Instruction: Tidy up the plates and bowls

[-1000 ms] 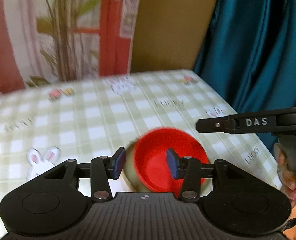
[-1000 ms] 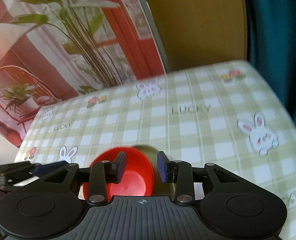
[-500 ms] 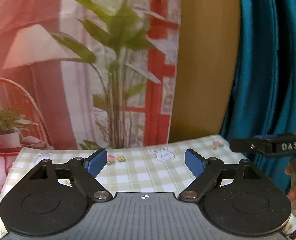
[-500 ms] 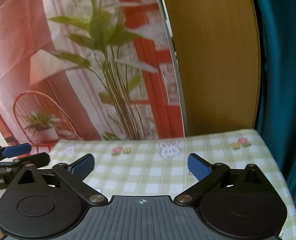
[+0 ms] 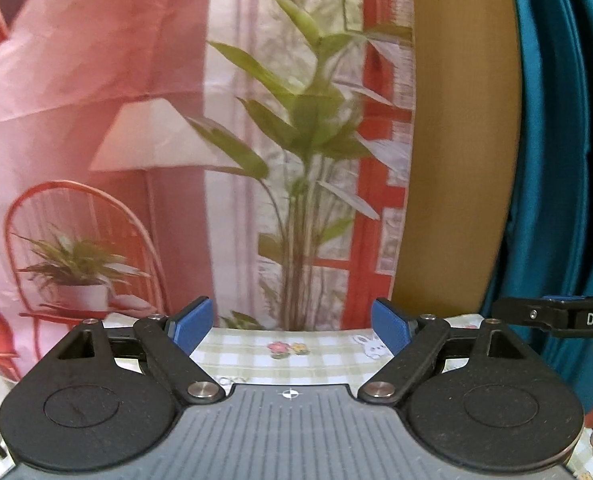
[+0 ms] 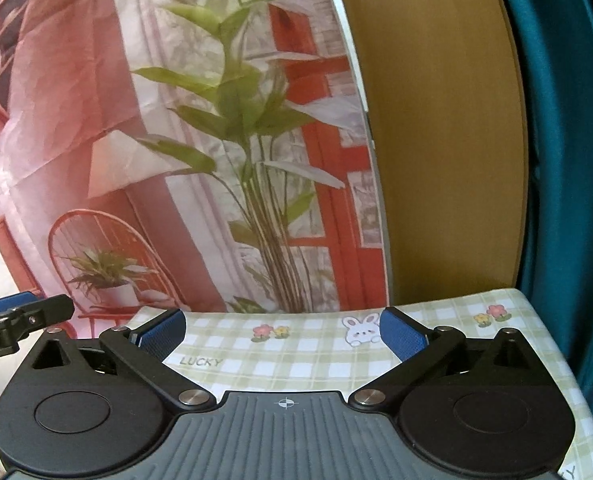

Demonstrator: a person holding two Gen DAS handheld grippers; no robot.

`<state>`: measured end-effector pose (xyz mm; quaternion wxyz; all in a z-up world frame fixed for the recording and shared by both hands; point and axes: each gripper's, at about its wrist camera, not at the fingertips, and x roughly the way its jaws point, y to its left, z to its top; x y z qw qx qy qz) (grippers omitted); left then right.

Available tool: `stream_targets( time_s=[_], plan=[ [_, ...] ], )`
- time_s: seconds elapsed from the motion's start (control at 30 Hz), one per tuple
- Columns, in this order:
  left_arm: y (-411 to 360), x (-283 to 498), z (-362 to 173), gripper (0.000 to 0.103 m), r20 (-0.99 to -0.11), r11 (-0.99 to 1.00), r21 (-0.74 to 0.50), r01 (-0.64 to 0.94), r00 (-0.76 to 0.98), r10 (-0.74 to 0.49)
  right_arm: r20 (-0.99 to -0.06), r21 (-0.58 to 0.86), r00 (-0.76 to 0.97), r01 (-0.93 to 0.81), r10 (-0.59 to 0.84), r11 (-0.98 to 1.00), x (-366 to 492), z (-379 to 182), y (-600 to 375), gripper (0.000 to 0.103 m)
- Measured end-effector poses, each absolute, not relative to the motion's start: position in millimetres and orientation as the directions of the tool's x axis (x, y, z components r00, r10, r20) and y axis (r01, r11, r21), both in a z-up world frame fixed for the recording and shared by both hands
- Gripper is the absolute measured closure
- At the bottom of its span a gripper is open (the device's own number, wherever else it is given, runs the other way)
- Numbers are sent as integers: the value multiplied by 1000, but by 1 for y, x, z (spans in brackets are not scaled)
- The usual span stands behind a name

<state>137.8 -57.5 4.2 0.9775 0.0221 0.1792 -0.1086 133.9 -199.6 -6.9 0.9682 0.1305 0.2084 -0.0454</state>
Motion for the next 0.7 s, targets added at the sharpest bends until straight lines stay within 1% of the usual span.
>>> stream_targets(
  time_s=[0.27,0.7],
  plan=[
    [-46,125,16,15,-346,987,-20,160,925,-157,-383,192,923,124,-42,973,123,6,-181,0],
    [-40,104,34,15,-322,996,0,88,943,-83,-347,165,936,117,-53,979,105,22,-176,0]
  ],
)
